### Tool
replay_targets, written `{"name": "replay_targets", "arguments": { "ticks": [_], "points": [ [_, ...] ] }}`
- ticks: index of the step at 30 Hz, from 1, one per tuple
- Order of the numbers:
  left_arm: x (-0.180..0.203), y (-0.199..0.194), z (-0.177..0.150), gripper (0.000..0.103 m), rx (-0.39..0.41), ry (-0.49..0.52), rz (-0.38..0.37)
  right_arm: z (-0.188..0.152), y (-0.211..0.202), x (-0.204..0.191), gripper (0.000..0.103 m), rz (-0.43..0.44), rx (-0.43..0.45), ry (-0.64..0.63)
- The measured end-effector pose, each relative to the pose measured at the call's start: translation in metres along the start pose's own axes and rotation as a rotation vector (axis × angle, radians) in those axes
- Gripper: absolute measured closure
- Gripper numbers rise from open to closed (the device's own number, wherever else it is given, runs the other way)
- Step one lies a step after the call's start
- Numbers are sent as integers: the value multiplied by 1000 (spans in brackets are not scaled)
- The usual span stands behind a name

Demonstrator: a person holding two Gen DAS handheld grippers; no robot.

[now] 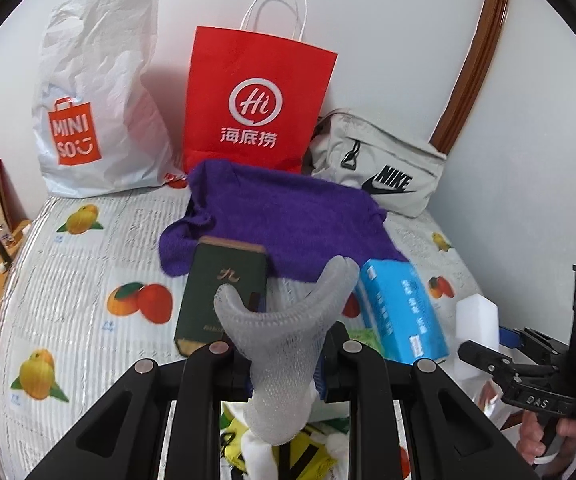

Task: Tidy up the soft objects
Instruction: 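Carry mesh bag and sponge onto the purple towel while both tools open to release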

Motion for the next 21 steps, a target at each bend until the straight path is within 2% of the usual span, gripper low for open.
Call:
{"name": "replay_targets", "arguments": {
  "ticks": [13,21],
  "points": [
    [-3,18,40,83,7,-10,-51,52,19,6,34,17,22,-5],
    [-5,35,61,83,6,12,-38,77,42,11,34,33,7,-3]
  ]
}}
Point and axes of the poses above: each gripper's, at about its wrist camera, not at the fingertips, and y roughly the way its jaws point, x to its right, z to its top, the point moved 10 cm from there along y, roughly the way its jaws point, and after that the axes turned 4 degrees about y, right-handed, at the moved point
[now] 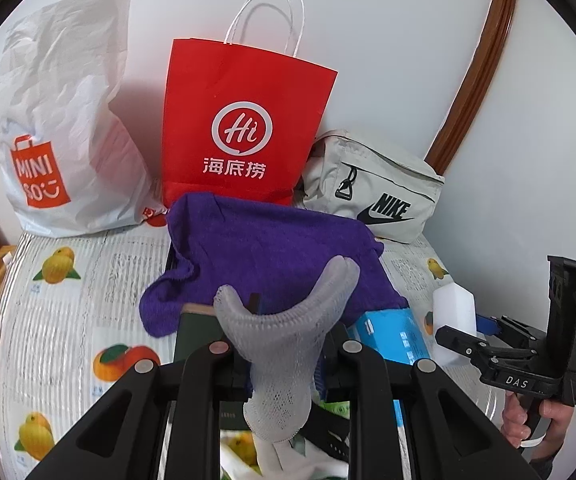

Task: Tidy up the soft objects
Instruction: 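Carry mesh bag and sponge onto the purple towel while both tools open to release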

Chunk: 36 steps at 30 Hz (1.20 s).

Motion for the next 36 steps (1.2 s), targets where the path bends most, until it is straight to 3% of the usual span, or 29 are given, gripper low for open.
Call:
{"name": "replay_targets", "arguments": {
  "ticks": [9,18,36],
  "points": [
    [-21,36,23,83,-35,1,63,39,35,7,34,-13,-14,-30],
    [-41,83,44,83,-89,-32,73,72,78,21,33,-30,-53,-38],
    [-70,180,55,83,-227,-46,99,77,173,51,33,-70,-212,-47]
  ]
}}
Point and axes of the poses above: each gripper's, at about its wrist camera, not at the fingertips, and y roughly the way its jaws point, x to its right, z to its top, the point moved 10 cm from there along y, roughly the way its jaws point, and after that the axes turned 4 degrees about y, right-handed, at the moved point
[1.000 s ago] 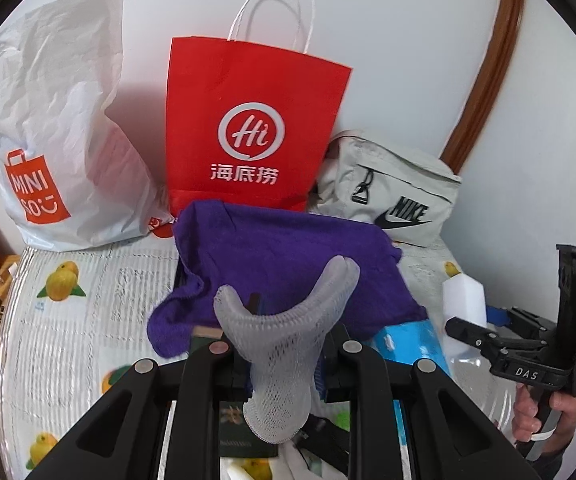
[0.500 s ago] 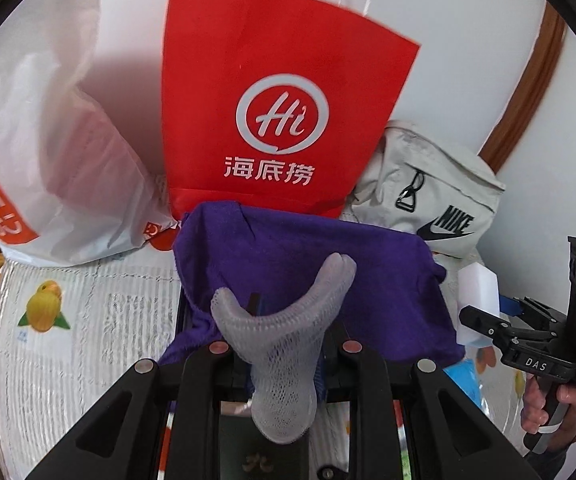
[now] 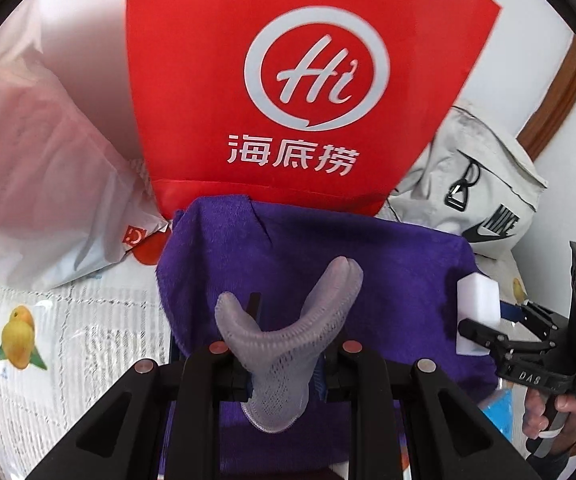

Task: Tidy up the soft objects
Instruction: 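Carry mesh bag and sponge onto the purple towel while both tools open to release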

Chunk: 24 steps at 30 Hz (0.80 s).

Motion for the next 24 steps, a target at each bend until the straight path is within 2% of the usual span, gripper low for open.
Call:
{"name": "replay_targets", "arguments": {
  "ticks": [6,13,15,19,20,24],
  "points": [
    [-3,28,1,83,-61,11,34,-4,14,7,33,10,-49,27],
    [-5,41,5,83,-75,-17,34,-3,17,6,32,6,-45,5],
    [-3,42,6,77,-78,-18,29,-3,18,5,31,5,-46,-3],
    [0,40,8,40,-62,2,57,-3,23,-1,27,15,-43,2],
    [1,38,9,36,-56,9,67,-1,22,0,26,22,-38,17],
    [7,32,13,34,-44,43,95,-1,17,1,26,23,-34,34]
  ]
}}
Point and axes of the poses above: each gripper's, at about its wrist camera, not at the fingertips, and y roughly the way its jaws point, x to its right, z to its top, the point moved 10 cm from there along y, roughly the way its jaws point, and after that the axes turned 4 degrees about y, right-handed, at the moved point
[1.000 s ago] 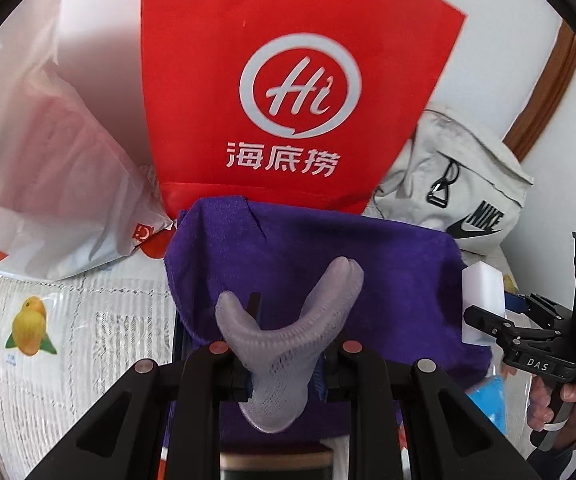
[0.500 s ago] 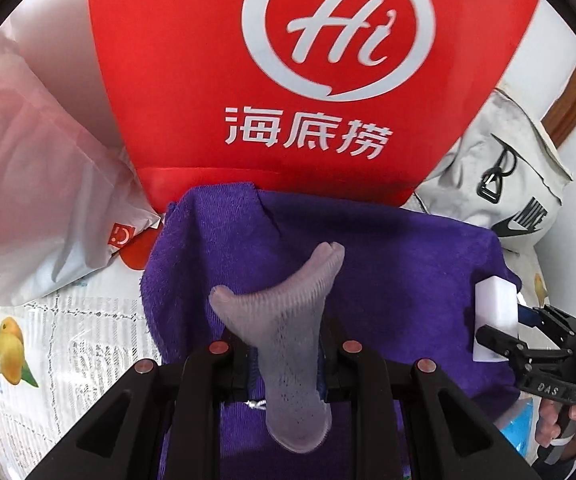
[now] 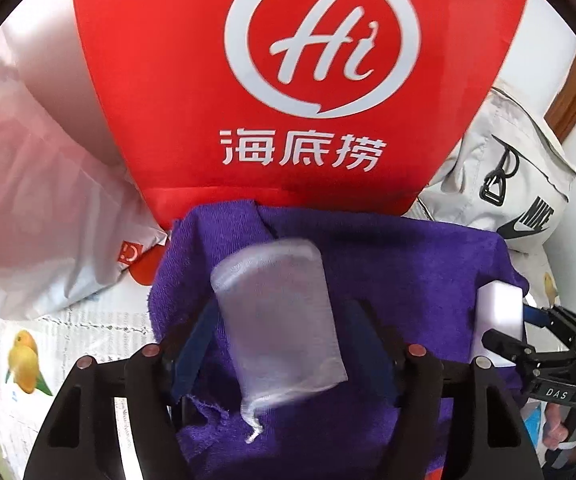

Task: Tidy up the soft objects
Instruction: 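Carry mesh bag and sponge onto the purple towel while both tools open to release, then grasp the white glove with the left tool while the right tool moves to the white tissue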

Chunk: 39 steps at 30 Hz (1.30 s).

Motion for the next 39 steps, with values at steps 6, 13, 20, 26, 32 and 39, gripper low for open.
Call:
{"name": "replay_targets", "arguments": {
  "ticks": [6,13,20,26,32,39],
  "points": [
    [-4,-16,-3,34,28,-11,12,-3,-9,-1,26,-32,7,-9],
    [-8,-66,-13,34,121,15,16,-11,-43,1,26,-35,67,15],
    [5,-107,-45,34,148,17,-1,-36,-87,-8,26,-49,131,15],
    [3,-142,-86,34,141,-9,19,-72,-122,-27,26,-54,170,-14],
    [3,-168,-140,34,123,-12,19,-118,-148,-48,26,2,169,-13],
    [15,-178,-200,34,107,-7,-30,-169,-156,-58,26,35,146,2]
  ]
}}
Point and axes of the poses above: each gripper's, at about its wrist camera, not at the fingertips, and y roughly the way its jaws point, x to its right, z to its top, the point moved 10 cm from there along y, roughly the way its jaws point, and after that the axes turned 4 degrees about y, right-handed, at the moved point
